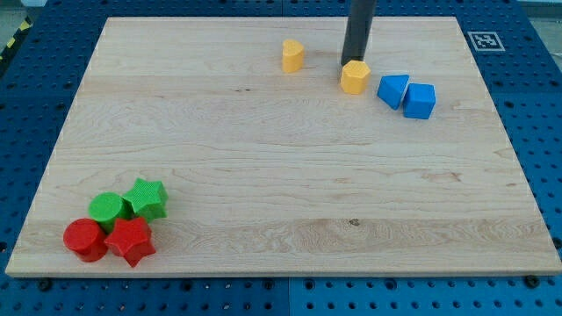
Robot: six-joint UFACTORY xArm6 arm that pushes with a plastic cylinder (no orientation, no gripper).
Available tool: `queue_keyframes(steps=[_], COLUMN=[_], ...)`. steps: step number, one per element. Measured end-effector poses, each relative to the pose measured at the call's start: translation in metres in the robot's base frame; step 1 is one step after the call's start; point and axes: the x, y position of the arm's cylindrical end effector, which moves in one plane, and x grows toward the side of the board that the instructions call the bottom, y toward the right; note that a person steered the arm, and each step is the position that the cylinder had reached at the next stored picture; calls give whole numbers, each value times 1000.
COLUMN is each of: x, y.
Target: Push the yellow hexagon to blue triangle
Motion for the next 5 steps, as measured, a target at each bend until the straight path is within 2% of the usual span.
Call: queue_keyframes(steps=[1, 3, 4, 5], x=[0, 17, 24, 24], y=[-15, 19, 8, -47])
